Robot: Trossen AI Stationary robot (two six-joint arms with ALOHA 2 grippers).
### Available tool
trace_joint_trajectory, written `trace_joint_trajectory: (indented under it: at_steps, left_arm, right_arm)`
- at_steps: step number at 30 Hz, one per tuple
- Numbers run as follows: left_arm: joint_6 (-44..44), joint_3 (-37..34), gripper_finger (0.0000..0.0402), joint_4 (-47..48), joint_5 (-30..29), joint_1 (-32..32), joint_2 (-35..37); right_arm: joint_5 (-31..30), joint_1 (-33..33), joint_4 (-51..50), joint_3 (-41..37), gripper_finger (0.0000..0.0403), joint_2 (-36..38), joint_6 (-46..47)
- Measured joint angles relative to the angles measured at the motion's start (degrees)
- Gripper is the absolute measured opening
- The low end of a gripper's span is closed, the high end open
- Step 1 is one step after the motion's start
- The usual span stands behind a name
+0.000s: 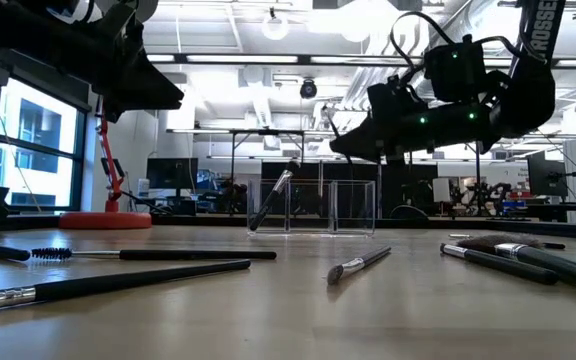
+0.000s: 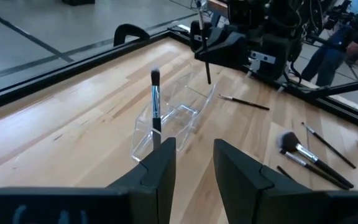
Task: Pick & Place Makeup Supplies
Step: Put the makeup brush into the transparent organizer
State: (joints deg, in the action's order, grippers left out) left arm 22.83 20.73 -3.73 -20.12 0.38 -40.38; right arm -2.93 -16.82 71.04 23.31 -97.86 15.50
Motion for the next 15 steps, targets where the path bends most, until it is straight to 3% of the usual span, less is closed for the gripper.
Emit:
trace_joint_trajectory:
  at_steps: [15]
  left_arm:
    - [0.1, 0.0, 0.0106, 0.2, 1.4, 0.0, 0.0]
  right_arm:
    - [-2.8, 0.0, -1.6, 0.0, 0.0052, -0.1, 0.9]
